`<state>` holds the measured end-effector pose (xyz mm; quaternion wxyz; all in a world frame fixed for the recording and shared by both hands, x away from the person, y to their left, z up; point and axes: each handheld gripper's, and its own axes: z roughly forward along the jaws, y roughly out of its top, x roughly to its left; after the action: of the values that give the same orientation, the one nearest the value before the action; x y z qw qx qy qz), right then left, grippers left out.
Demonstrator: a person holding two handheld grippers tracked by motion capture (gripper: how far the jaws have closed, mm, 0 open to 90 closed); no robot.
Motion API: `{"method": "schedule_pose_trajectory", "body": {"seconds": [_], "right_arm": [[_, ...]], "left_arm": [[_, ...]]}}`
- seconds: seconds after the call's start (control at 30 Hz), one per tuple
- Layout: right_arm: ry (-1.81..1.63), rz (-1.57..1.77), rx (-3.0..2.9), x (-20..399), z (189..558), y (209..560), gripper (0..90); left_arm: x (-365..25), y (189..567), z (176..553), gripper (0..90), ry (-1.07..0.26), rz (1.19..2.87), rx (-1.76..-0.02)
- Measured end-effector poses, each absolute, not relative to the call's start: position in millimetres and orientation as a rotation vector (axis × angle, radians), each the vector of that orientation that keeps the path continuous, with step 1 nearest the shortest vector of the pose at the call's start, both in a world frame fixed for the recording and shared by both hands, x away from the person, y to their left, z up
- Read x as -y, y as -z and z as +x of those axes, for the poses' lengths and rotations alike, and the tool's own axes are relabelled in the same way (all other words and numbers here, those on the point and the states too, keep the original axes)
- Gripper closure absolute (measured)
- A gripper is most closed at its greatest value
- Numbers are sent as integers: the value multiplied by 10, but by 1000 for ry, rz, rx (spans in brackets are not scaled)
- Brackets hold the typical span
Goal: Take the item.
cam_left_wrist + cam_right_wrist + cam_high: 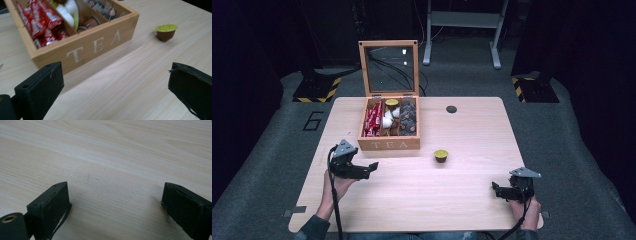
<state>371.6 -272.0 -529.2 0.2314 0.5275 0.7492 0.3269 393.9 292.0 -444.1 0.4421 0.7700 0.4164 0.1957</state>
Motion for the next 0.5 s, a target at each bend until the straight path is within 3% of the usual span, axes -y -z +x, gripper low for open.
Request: {"method": "schedule_pose_trajectory", "body": {"seconds": [0.5], "right_arm": [[-899,1451,-2058,2718,3716,5292,71]], "left_arm": [[-3565,4898,3591,0,-508,1873,-1210]]}}
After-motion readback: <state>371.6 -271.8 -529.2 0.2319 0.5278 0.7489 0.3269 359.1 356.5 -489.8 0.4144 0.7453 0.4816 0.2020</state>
